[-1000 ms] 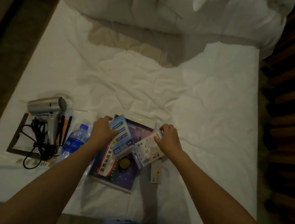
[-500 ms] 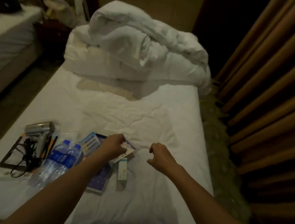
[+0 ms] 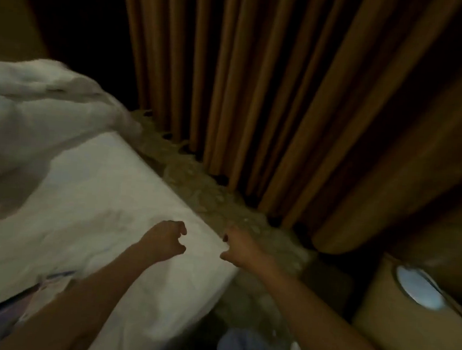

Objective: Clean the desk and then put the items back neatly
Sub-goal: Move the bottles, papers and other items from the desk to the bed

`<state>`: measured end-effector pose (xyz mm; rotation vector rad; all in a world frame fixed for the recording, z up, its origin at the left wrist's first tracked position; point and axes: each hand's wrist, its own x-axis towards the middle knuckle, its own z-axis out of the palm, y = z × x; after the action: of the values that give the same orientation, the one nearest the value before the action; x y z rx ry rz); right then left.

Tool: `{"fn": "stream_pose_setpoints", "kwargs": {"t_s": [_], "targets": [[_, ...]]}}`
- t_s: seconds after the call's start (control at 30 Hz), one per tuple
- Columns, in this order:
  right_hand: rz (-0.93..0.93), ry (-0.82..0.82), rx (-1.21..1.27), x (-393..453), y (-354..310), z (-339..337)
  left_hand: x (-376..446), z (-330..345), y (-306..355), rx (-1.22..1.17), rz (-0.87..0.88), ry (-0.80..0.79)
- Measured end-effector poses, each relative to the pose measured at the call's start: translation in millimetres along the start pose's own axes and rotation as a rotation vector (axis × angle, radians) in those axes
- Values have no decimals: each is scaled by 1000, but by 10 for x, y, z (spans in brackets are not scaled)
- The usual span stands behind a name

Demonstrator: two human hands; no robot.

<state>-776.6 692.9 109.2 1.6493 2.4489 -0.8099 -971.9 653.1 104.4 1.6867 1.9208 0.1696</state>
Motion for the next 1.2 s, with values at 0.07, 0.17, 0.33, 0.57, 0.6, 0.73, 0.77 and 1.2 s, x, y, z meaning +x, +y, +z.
{"fn": "stream_pose_setpoints", "kwargs": {"t_s": [0.07,0.17,0.33,0.57,0.6,0.73,0.77,1.2], "targets": [[120,33,73,-319,282,-9,54,162,341,34,107,-86],[287,98,142,-915,715,-66,83,440,992,149,273,-198],[537,255,222,-2193,1452,-42,-287,985,2258,334,591,-324],[885,488,349,-4073,2241,185,-1237,1859,3924,543,954,-434],[922,521,369,-4369,2337,260,-1404,2041,4133,557,998,-452],[1096,587,387,-5676,2638,602,-2321,2822,4945,627,1216,-527],[1151,603,395,-6021,2699,717,-2615,3034,5121,633,1283,-540],[1792,908,711,-8551,2296,2214,-5512,4862,6182,879,1886,-827]]}}
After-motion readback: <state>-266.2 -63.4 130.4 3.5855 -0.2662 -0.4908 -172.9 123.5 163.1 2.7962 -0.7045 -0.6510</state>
